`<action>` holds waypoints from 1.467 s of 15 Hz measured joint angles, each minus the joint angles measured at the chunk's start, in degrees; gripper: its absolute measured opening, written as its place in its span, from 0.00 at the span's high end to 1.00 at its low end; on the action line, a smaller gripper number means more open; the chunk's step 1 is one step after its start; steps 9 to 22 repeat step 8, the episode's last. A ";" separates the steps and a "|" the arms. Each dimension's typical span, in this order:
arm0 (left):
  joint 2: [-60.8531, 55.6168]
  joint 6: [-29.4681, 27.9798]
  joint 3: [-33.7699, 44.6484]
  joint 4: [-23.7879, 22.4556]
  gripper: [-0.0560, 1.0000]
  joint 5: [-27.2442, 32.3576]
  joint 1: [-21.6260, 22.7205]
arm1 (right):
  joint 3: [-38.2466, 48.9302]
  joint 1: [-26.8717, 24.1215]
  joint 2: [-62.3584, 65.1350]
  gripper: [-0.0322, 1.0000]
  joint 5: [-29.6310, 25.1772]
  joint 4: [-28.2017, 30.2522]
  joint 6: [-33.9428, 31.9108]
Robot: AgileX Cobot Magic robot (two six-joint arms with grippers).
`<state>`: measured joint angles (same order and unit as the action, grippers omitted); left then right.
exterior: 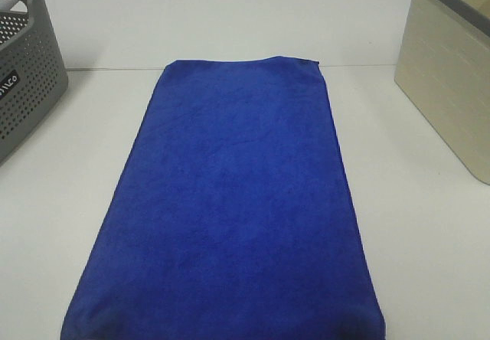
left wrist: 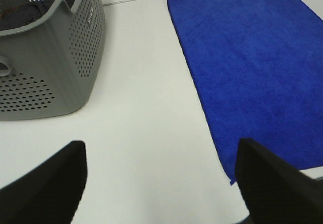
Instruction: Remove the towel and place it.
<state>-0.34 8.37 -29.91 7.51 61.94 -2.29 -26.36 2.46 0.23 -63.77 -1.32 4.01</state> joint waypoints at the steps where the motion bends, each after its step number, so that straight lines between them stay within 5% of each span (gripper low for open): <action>1: 0.00 0.00 0.00 0.00 0.23 0.00 0.00 | 0.00 0.00 0.00 0.20 0.00 0.00 0.00; 22: 0.00 0.69 0.00 -0.11 0.23 0.00 0.00 | 0.00 0.00 0.00 0.20 0.00 0.00 0.00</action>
